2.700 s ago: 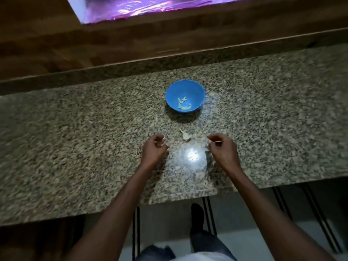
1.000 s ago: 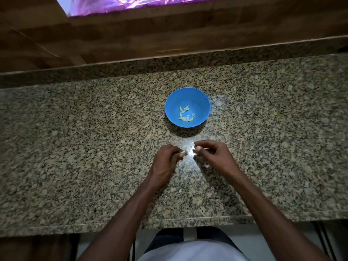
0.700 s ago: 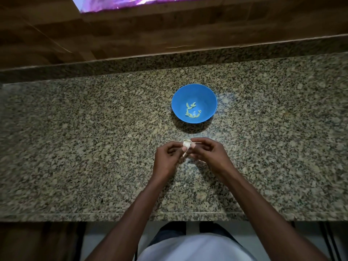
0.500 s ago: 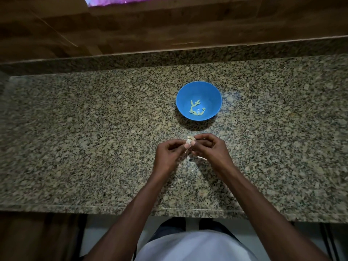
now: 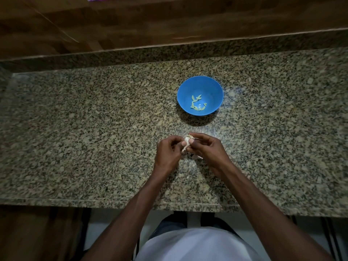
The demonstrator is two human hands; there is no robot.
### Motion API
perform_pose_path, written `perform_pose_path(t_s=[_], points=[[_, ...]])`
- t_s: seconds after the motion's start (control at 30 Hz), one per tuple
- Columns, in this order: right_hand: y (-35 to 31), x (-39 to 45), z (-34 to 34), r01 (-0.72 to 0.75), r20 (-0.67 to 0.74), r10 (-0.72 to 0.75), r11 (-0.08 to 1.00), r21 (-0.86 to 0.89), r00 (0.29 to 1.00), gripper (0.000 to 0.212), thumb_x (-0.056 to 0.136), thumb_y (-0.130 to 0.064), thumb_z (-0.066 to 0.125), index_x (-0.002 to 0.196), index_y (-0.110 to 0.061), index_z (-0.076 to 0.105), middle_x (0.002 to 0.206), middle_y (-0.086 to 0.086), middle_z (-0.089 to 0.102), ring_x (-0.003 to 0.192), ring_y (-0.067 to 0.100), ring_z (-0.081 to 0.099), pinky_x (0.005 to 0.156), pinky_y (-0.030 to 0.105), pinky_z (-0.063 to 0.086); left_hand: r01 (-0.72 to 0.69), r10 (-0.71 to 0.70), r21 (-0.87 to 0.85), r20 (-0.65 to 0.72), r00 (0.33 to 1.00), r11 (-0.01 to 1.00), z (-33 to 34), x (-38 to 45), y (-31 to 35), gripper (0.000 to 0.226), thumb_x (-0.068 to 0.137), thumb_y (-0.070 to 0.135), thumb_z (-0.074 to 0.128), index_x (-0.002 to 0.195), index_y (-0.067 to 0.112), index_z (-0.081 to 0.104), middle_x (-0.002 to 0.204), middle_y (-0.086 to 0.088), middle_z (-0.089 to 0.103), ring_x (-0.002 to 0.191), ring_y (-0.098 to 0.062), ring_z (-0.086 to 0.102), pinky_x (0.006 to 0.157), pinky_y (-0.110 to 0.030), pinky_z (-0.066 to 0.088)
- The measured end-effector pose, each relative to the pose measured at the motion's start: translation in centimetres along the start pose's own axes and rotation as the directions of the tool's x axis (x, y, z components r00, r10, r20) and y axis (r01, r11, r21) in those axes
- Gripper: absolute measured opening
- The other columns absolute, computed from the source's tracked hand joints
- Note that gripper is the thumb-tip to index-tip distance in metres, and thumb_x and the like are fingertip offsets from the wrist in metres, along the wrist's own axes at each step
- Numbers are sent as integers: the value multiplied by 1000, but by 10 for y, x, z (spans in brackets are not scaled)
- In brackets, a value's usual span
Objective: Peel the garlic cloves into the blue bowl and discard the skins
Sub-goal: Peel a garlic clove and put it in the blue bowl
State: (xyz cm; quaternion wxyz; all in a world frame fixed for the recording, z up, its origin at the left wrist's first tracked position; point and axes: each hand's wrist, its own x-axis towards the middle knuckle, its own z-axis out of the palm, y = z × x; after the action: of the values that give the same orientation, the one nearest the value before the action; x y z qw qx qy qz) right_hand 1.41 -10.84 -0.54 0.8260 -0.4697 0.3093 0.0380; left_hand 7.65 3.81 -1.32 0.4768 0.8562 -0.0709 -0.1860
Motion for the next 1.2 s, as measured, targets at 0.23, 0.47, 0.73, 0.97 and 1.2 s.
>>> perform_pose_path(t_s=[0.23,0.47,0.73,0.97,1.2], points=[[1,0,-3,-39,13,39,998,53,999,32,90,-4,77,122,-1,72,110,17,78,102,28,77,80,27,62,-88,90,132,-9,996,987,4,-7,2,8,101,13,63,105,13,70,90,2,70,75,-2,63,59,-11,46],[-1,1,-1,-28,13,28,999,26,1000,35,89,-6,79,123,-3,72,111,16,78,105,27,76,83,29,62,-37,37,15,19,999,999,1,-11,0,10,100,22,68,109,18,70,97,9,72,89,0,68,71,-15,54],[7,-1,0,-7,-7,7,1000,24,1000,31,89,-5,80,119,-5,75,109,16,79,104,28,77,84,30,62,-30,40,-137,72,997,990,-12,-11,-3,14,96,17,73,107,10,78,98,1,78,92,-11,74,82,-33,63],[6,-2,0,-49,11,49,998,-30,999,37,83,-17,87,117,-6,75,108,15,79,102,28,78,91,35,62,-350,342,278,80,936,895,-5,-17,-10,9,102,14,60,103,9,67,94,4,63,83,-11,59,73,-24,50],[13,1,0,-18,-62,12,996,-85,998,34,86,-11,84,119,-7,76,113,14,78,100,26,78,89,34,63,-430,423,365,103,900,826,3,-19,-15,9,102,10,60,107,7,67,100,-6,64,92,-18,57,80,-32,50]])
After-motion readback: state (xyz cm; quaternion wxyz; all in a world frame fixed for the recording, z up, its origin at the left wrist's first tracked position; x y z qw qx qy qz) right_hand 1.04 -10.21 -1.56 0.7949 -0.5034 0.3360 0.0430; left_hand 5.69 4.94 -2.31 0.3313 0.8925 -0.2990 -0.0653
